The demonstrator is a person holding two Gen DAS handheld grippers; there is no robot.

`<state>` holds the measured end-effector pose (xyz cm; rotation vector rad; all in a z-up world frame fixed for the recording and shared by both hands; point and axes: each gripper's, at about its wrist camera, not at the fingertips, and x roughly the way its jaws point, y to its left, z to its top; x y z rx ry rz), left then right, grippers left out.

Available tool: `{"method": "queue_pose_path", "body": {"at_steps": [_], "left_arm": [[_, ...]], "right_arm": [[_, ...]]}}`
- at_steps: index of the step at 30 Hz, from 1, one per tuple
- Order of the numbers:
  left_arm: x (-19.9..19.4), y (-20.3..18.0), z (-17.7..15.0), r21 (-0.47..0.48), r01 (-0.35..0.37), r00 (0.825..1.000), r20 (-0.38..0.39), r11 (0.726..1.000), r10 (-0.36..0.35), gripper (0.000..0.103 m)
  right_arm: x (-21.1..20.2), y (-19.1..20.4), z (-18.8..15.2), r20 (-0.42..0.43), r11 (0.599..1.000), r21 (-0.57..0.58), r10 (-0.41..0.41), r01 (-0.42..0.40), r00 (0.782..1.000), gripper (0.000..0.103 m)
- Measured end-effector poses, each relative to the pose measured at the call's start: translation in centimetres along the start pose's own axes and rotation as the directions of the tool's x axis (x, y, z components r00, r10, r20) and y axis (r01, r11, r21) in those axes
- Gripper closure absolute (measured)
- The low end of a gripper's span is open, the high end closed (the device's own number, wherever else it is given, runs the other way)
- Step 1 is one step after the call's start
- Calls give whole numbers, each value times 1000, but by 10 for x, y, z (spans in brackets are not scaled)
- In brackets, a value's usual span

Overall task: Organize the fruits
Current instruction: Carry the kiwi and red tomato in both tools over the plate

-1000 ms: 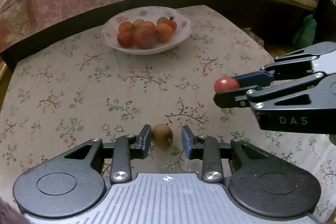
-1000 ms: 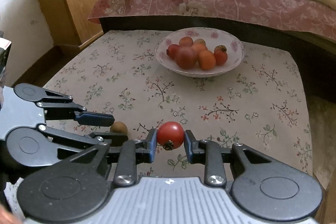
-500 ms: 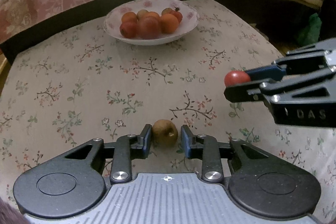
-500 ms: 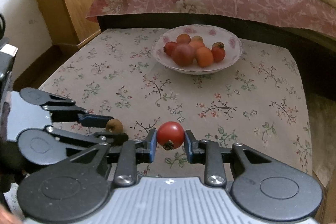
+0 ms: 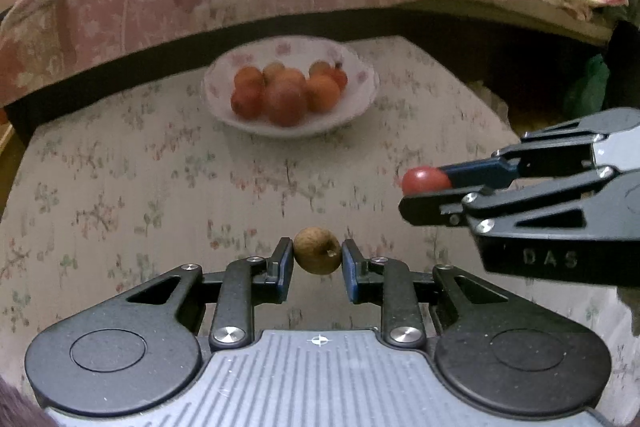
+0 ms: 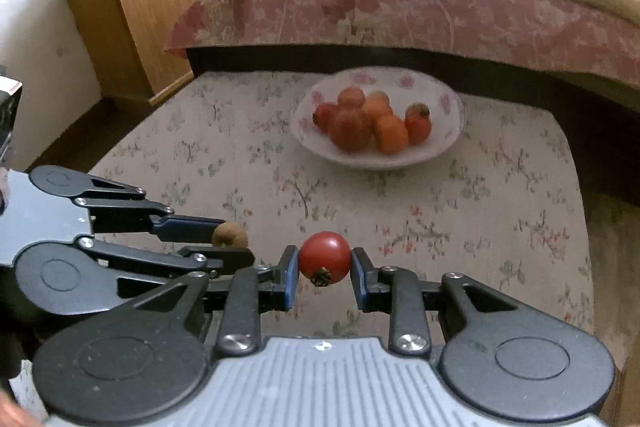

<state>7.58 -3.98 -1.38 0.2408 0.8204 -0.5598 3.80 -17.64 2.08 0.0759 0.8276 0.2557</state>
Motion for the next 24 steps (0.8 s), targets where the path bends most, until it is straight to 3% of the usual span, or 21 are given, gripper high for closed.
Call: {"method": "queue_pose_path", "body": {"at_steps": [24], "left_arm": [[50,22,97,-8,-32,993,117,999,33,69]], "right_arm": [[49,-52,74,87,999,7,-49,49,995,74]]}}
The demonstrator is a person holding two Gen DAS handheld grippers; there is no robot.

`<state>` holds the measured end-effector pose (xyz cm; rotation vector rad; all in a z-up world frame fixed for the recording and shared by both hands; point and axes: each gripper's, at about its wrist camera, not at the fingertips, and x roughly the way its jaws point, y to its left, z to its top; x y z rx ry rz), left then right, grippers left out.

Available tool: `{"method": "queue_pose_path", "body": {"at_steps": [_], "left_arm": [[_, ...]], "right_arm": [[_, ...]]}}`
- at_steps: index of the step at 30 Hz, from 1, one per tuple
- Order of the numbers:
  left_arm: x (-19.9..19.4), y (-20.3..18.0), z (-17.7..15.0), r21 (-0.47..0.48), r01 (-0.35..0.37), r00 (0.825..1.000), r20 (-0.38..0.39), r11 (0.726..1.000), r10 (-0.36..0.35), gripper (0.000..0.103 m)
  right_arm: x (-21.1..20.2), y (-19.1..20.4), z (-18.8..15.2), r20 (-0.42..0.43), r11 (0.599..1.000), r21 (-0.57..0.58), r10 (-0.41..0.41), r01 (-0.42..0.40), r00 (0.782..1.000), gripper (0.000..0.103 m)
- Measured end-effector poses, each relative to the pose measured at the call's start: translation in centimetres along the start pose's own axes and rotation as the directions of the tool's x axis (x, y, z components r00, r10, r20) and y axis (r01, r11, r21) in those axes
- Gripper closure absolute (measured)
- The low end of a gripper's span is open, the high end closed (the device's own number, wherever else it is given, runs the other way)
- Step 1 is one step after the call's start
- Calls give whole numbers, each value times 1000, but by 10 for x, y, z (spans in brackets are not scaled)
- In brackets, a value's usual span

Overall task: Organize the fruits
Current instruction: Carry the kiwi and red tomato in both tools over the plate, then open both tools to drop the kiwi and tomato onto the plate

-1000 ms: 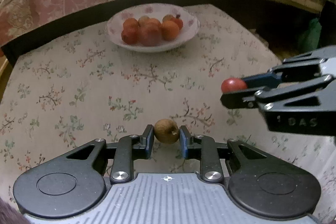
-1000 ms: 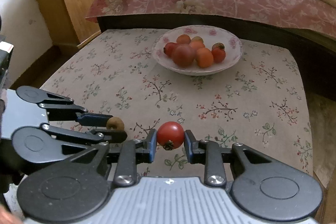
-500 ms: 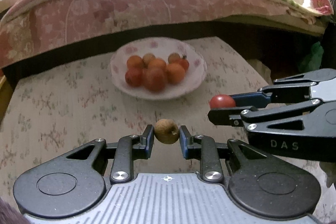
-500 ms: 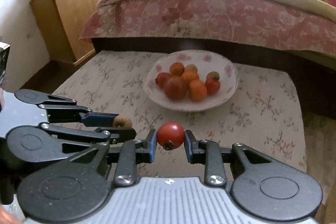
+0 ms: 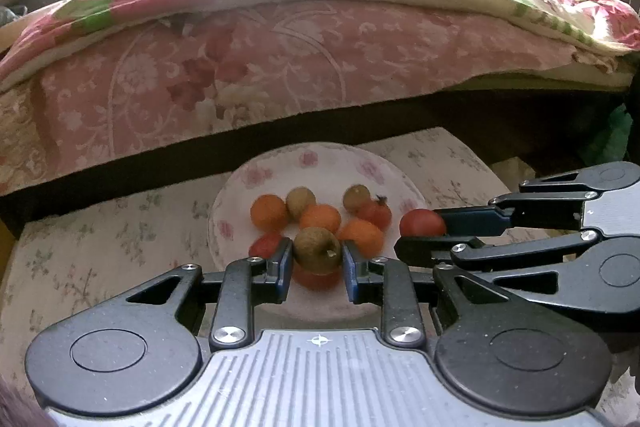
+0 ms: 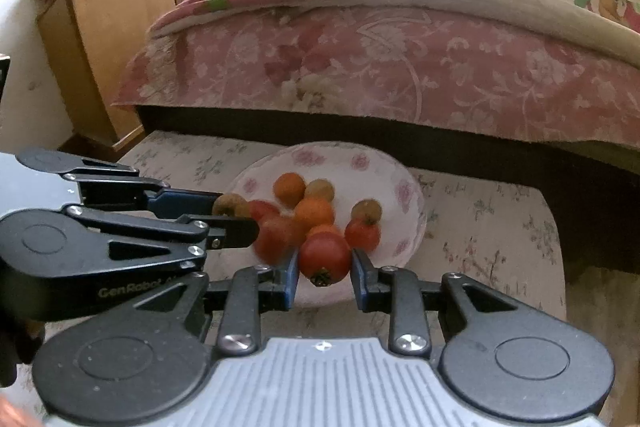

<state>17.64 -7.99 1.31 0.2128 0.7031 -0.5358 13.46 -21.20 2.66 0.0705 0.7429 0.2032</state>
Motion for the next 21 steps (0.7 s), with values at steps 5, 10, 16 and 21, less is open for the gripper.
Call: {"method": "queue_pose_path", "body": {"at_steps": [5,10,16,21], "left_arm": [[15,6,7,-9,-5,1000,-9,1000,5,70],[24,10,9,-10,-7,1000,-16,1000,7,70],[32,13,13,-23,-7,1000,-19,1000,7,69],[33,16,13,-27,-16,1000,-21,1000,15,67]], "right_arm": [[18,-7,8,4,1000,5,0,0,1000,74],[29,-12,11,8,1000,10,-2,2,1000,74],[37,-17,13,9,999,31,8,-8,1000,73],[39,-17,13,15,999,30,13,-13,1000,73]]}}
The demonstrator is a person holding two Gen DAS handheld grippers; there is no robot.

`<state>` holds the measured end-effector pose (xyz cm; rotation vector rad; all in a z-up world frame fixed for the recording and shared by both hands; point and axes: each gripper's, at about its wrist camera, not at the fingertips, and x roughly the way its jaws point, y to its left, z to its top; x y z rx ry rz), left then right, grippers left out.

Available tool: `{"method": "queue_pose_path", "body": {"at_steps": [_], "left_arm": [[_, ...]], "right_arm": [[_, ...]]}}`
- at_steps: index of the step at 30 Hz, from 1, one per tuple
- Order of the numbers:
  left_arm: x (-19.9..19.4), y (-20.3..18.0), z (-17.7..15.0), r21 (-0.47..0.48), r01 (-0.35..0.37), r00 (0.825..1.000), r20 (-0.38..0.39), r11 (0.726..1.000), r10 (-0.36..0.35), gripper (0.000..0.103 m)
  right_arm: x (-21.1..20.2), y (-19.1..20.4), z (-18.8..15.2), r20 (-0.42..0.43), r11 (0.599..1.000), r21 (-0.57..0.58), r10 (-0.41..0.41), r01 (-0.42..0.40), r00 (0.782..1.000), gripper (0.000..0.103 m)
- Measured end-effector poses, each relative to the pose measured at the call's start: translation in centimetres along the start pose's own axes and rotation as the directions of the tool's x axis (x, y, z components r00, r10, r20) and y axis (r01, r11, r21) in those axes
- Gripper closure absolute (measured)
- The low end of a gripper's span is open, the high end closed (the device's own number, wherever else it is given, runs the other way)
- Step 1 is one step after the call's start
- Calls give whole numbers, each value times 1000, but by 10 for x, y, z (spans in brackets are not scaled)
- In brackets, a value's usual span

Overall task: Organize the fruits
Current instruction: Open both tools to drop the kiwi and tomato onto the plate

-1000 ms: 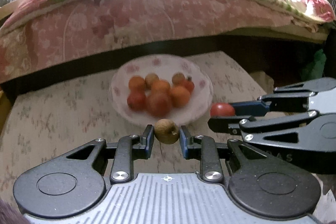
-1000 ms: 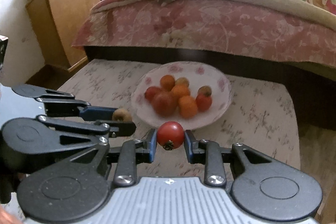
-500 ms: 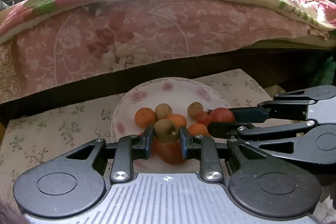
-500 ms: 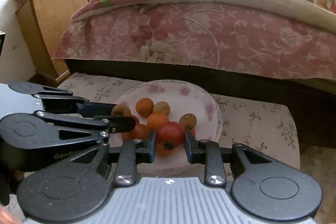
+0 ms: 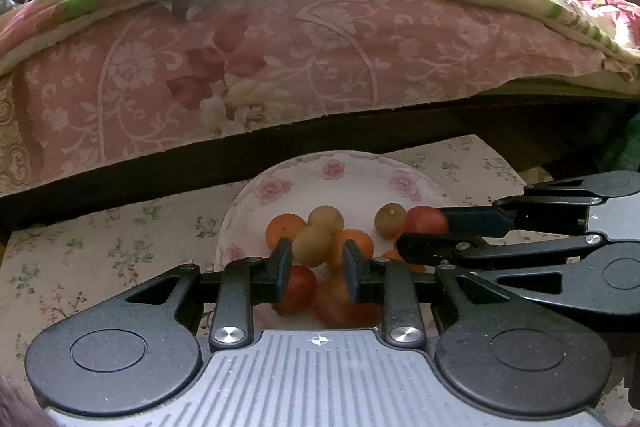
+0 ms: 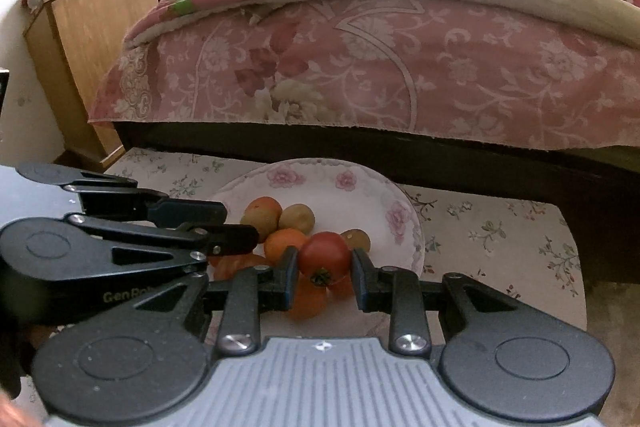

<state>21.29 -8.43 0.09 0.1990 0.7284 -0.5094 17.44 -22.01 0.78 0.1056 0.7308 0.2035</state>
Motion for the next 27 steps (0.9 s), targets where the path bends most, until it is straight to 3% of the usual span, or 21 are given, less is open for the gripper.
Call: {"method": "queue_pose_path", "body": {"at_steps": [27], "left_arm": [[-22,4,-8,-20,-20,1000,15,1000,20,50]], "right_arm": [[-29,-16,6,60,997,58,-58,54,997,73]]}}
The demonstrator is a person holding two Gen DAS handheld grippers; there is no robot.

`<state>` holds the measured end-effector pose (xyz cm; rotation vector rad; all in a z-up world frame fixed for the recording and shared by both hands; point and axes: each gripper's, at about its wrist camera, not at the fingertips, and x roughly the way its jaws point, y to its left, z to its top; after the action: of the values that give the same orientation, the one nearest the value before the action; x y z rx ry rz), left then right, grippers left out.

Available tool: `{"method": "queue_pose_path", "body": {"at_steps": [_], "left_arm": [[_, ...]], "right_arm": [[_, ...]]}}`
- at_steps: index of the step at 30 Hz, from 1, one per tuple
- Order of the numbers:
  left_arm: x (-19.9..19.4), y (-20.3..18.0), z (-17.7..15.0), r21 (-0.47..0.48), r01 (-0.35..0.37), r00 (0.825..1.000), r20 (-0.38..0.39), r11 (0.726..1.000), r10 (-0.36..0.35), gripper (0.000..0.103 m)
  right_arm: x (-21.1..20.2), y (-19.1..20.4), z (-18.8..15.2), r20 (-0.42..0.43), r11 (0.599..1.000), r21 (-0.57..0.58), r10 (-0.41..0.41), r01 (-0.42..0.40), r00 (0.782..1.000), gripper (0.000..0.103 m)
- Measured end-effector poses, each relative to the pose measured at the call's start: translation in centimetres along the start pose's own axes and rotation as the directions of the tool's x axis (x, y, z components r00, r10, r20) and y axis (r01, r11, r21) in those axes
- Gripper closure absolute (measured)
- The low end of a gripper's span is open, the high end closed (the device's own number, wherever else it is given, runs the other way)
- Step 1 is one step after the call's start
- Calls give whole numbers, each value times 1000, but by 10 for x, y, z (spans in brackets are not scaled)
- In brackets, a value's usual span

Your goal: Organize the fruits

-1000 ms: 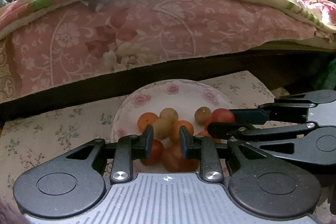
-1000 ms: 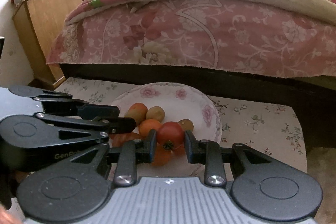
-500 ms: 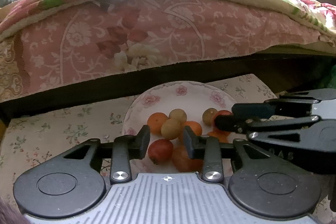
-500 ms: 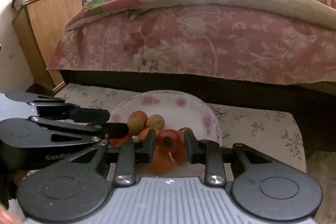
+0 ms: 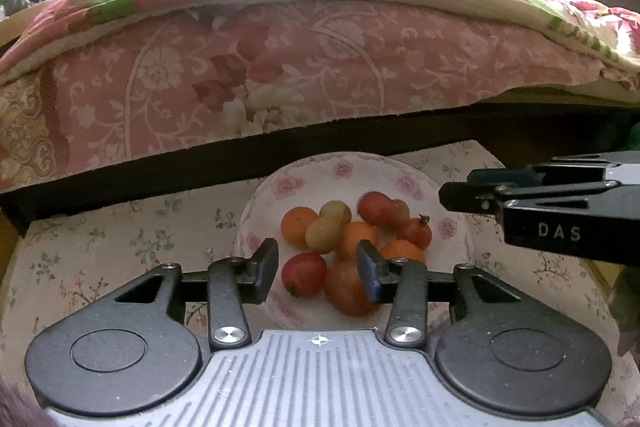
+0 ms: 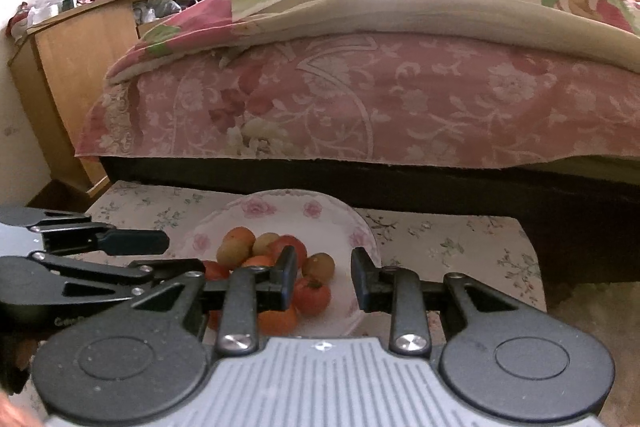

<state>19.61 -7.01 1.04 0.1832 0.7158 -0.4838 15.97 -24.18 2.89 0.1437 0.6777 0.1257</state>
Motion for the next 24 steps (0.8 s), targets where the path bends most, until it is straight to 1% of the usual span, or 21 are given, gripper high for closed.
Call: {"method": "queue_pose_path", "body": {"at_steps": [4,5,9,11,13,19,21,22,24], "left_arm": [[-6,-1,-3,-10,-4,1000,1,1000,4,48],[-8,-1,-4,-12,-3,1000,3,1000,3,46],[-18,-3,-8,-20,0,1000,12,1000,1,42],[-23,-4,-11,-26,-1,1000,17,1000,2,38],[-29,-5,-15,-38,1,1000,21,999,-1,36],[-43,-10,-33,-53,3,1000,2,999,-2,27],[-48,-11,-40,-64,0,1000,-7,998,0,24],[-52,-12,-44,-70,-4,1000,-10,998,4,23],[-57,-14,-50,-76,-12,1000,-17,997,11,19]], "right_arm": [[-7,4,-5,-12,1000,-2,1,-1,1000,73],[-8,5,-7,-15,1000,-4,2,-2,1000,72],[-16,11,-16,-33,1000,4,1,0,999,72],[-21,14,-22,-42,1000,10,-1,1,999,72],[-27,17,-28,-51,1000,12,-2,2,999,72],[-48,24,-45,-75,999,29,-16,18,997,72],[-55,26,-50,-81,999,38,-16,19,997,71],[-58,27,-53,-84,999,46,-13,17,996,67],[-65,31,-58,-85,998,55,-7,12,996,66]]}}
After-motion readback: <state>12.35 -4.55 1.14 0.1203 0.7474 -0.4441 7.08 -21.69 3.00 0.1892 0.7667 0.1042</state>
